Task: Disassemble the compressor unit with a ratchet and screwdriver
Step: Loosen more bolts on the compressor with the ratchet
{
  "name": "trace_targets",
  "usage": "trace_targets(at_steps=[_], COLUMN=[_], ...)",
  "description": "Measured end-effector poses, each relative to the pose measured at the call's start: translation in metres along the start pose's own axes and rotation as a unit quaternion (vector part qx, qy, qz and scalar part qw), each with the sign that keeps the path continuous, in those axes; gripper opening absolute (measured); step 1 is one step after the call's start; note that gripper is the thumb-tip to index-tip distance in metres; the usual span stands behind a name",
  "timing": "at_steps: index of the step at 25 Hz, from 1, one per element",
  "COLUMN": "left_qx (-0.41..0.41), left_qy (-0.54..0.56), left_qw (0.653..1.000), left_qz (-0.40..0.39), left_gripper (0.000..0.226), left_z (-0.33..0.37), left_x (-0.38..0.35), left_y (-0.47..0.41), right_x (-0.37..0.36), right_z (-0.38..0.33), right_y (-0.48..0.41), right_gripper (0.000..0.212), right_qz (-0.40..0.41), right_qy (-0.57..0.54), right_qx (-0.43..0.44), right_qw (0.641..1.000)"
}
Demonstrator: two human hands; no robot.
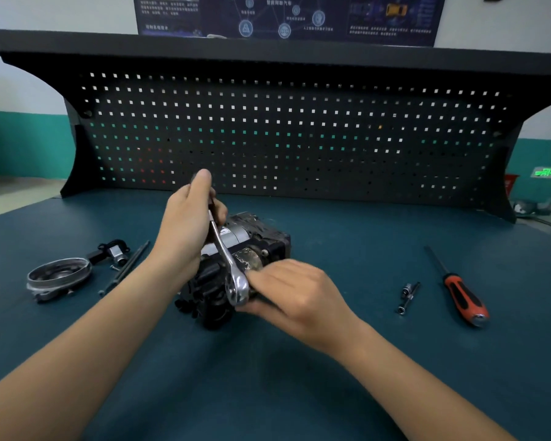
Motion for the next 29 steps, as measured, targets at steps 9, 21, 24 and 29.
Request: trace_targets(at_steps=[9,21,24,29], left_qx=[0.181,0.166,0.153,0.153], left_qy=[0.053,0.100,0.127,0.232], left_qw=[0.898,0.947,0.954,0.948], left_qz=[-0.398,-0.255,-0.225,-0.155], left_gripper=[0.064,0.060,0.061,0.074], left_z=[-0.032,-0.046,-0.045,-0.049], left_x=[0.030,0.036,0.034,0.024], left_y=[0.109,0.111,0.110,0.118], right_x=[0.026,0.010,0.010,0.007], right_z=[-0.033,-0.030,-0.029,-0.022], right_y=[0.020,0.028,0.026,0.025], right_gripper=[0.039,0.018,0.017,0.013], right_qz=[-0.013,-0.053,-0.028,-0.001], right_qy=[0.024,0.072,0.096,0.138], right_qx=[-0.012,-0.037,-0.012,0.033], right_qw=[1.000,0.995,0.995,0.990])
Point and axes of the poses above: each hand's wrist, its own y-axis away from the middle knuckle, its own x-axis out of the back of the hand, z = x × y, the point moved 3 cm from there along -y, towards the middle knuckle, and after that the axes turned 3 degrees about y, right-handed, at the moved point
